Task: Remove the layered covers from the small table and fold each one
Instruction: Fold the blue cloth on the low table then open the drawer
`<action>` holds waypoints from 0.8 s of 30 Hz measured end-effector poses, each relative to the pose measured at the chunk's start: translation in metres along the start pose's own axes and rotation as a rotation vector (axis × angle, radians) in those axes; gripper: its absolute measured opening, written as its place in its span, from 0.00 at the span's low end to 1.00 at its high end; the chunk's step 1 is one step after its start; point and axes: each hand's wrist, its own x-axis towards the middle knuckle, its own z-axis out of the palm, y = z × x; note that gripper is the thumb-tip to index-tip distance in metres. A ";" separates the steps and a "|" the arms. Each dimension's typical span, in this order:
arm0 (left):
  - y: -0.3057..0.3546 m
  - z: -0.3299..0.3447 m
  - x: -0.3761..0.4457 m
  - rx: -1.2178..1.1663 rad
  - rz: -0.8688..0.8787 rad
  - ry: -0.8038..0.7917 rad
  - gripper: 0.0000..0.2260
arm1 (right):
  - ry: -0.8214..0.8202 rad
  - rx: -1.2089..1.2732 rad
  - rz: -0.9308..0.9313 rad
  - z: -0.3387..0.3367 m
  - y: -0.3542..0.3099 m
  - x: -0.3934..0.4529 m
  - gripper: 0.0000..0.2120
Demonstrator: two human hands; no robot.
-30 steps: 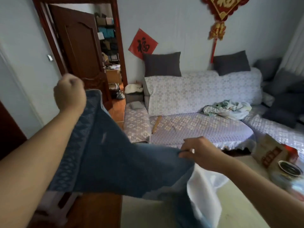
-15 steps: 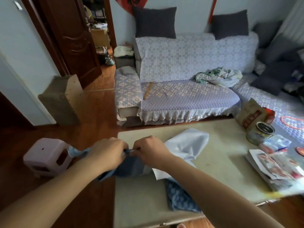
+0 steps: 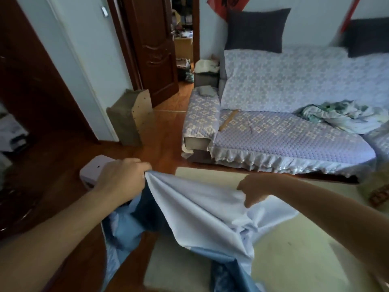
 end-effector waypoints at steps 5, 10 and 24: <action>0.055 -0.062 0.068 -0.014 -0.208 0.099 0.07 | 0.194 0.025 0.105 0.020 0.121 0.000 0.22; 0.113 -0.172 0.165 0.115 -0.203 0.235 0.10 | 0.765 0.142 0.293 -0.048 0.222 -0.049 0.15; 0.218 -0.392 0.237 0.355 -0.162 0.658 0.10 | 1.374 0.256 0.176 -0.050 0.255 -0.192 0.14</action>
